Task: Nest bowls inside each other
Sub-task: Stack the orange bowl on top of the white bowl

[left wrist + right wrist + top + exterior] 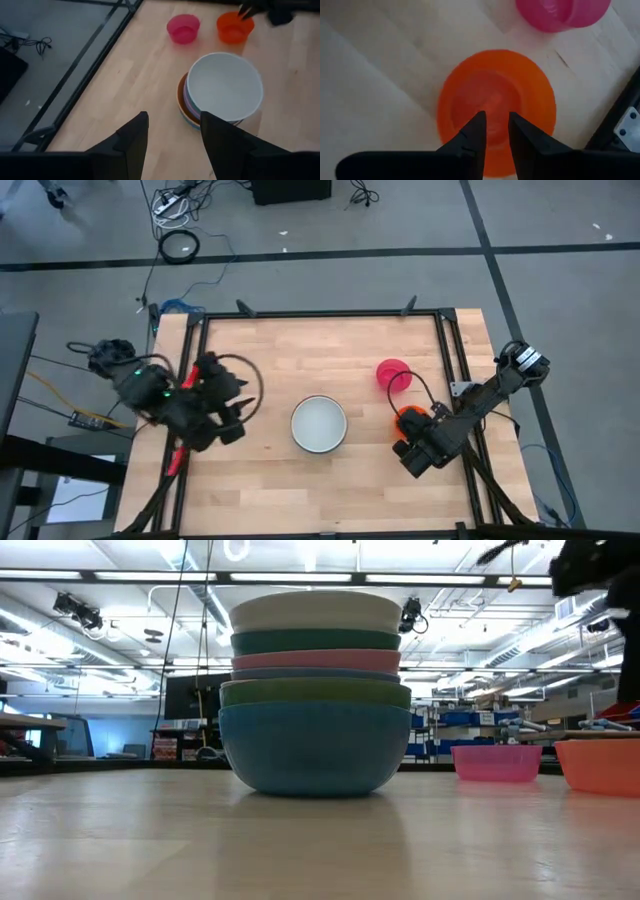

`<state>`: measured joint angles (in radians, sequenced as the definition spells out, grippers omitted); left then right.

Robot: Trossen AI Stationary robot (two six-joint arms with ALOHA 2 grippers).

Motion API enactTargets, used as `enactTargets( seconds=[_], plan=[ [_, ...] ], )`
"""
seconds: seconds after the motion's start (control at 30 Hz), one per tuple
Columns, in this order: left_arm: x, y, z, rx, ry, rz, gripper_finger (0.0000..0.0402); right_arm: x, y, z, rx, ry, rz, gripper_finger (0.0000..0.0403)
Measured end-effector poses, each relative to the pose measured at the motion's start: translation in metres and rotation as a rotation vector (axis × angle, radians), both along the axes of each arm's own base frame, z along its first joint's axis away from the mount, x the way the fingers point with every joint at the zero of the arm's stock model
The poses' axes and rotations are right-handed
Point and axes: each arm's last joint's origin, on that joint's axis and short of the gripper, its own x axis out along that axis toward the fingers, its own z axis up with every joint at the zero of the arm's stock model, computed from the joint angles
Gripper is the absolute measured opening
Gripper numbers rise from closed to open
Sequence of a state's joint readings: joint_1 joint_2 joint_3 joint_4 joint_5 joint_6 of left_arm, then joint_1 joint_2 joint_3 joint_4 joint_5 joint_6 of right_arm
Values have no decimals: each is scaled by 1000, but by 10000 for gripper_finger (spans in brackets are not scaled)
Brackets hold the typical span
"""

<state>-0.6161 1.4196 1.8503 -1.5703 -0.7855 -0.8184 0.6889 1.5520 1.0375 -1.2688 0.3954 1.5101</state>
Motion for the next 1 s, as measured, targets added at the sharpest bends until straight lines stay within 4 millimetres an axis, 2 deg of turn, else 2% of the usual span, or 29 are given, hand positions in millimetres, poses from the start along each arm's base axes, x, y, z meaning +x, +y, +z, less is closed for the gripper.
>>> enactTargets(
  seconds=[0.13,0.43,0.8,1.0],
  plan=[
    [-8,-6,-3,10,-42,9,188,11,-8,-10,71,-30,-57,70],
    [-5,-13,-29,37,4,42,188,32,-21,-15,145,-99,-46,72],
    [-2,-15,-52,50,44,90,187,35,-25,-16,179,-89,-74,71],
    [-2,-16,-55,43,49,95,187,32,-25,-33,223,-113,-87,71]
  ],
)
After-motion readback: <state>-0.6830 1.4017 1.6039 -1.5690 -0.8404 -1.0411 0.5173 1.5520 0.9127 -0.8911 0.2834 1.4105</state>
